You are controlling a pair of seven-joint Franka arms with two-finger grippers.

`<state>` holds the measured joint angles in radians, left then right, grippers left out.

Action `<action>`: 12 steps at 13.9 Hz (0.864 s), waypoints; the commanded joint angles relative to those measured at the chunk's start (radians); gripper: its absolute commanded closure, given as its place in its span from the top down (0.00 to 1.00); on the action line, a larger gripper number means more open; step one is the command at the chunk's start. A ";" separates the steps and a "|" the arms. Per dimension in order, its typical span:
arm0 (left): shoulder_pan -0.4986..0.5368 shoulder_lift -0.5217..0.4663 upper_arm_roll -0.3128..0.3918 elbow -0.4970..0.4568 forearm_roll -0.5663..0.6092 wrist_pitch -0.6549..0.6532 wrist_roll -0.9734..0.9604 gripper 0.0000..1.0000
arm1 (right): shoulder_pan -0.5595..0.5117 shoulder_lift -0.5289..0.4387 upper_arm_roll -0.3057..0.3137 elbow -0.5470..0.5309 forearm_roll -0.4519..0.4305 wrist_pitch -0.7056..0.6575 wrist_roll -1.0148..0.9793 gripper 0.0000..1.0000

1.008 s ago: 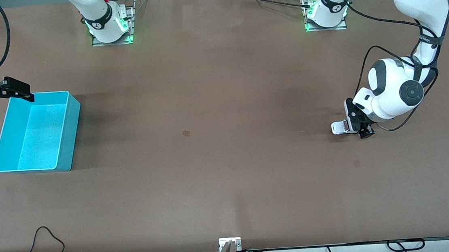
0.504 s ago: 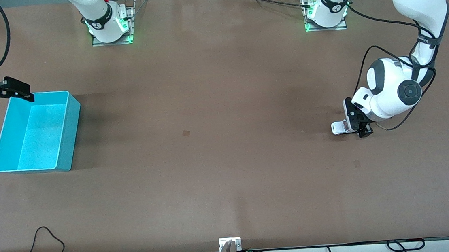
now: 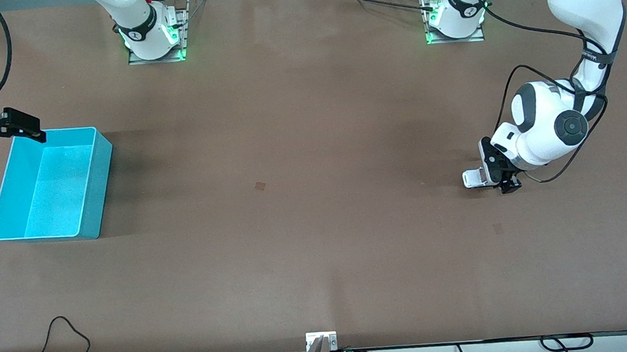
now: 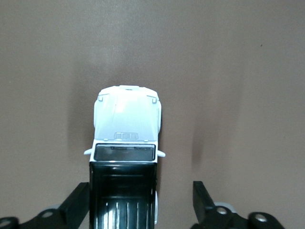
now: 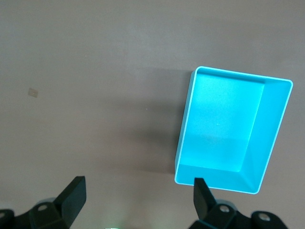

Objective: Wind and store white jeep toy
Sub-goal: 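Close the left gripper on the jeep's black rear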

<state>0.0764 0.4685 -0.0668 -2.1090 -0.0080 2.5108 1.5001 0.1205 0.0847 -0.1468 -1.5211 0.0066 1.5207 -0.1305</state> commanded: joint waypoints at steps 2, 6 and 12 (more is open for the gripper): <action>0.006 -0.001 -0.007 -0.006 0.002 0.014 0.022 0.80 | -0.007 -0.003 0.003 0.002 0.003 -0.013 0.006 1.00; 0.005 -0.001 -0.007 -0.005 0.003 0.014 0.023 0.54 | -0.005 -0.003 0.003 0.002 0.004 -0.013 0.006 1.00; 0.000 -0.001 -0.008 0.003 0.097 0.016 0.031 0.34 | -0.007 -0.003 0.003 0.002 0.004 -0.013 0.008 1.00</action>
<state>0.0755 0.4672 -0.0696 -2.1093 0.0337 2.5180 1.5118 0.1200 0.0847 -0.1471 -1.5211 0.0066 1.5198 -0.1305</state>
